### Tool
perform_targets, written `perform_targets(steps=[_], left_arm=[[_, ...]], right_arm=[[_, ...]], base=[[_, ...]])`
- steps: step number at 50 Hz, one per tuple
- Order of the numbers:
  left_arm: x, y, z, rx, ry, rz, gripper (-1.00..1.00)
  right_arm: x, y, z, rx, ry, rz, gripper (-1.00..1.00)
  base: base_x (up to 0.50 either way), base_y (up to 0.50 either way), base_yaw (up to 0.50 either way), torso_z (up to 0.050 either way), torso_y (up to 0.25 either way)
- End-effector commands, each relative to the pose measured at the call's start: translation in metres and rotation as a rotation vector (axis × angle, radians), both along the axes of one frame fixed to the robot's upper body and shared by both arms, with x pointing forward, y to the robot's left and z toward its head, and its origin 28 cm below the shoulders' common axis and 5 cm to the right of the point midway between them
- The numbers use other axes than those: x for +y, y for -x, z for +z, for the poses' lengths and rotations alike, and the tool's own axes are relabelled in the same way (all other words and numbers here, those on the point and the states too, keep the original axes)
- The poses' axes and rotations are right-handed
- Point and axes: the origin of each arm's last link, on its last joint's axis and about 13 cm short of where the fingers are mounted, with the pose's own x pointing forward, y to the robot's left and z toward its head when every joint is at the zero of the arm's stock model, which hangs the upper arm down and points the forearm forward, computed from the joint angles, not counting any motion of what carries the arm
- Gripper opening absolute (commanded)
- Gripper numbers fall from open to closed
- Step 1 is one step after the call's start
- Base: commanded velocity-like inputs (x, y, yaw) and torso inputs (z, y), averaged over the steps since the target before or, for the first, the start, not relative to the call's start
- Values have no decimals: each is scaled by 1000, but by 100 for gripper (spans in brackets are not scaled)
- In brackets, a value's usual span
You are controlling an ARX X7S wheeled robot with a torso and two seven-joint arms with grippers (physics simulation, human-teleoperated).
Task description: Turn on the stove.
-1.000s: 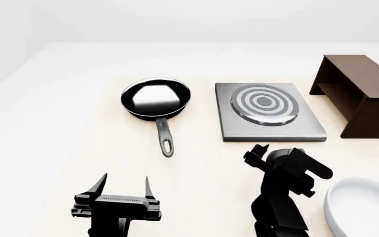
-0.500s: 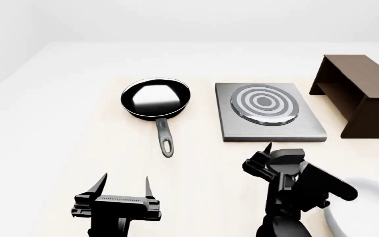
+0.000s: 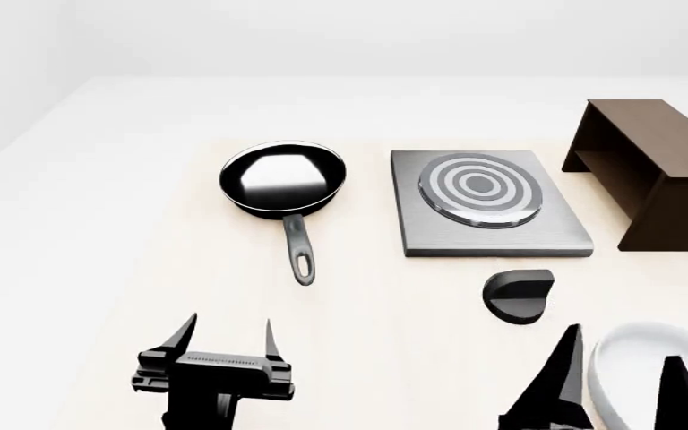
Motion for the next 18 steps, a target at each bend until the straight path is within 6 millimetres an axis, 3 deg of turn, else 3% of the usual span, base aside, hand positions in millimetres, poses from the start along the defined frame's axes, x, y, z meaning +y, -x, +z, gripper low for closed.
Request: perform_targets(steps=[1, 18], left_arm=[[-1, -2, 1, -13, 11, -19, 100], [-1, -3, 1, -12, 12, -20, 100]], right_arm=[[-4, 65, 33, -285, 58, 4, 100], [-2, 62, 31, -252, 29, 36, 100]], base=[[0, 0, 0, 0, 0], [0, 0, 0, 0, 0]])
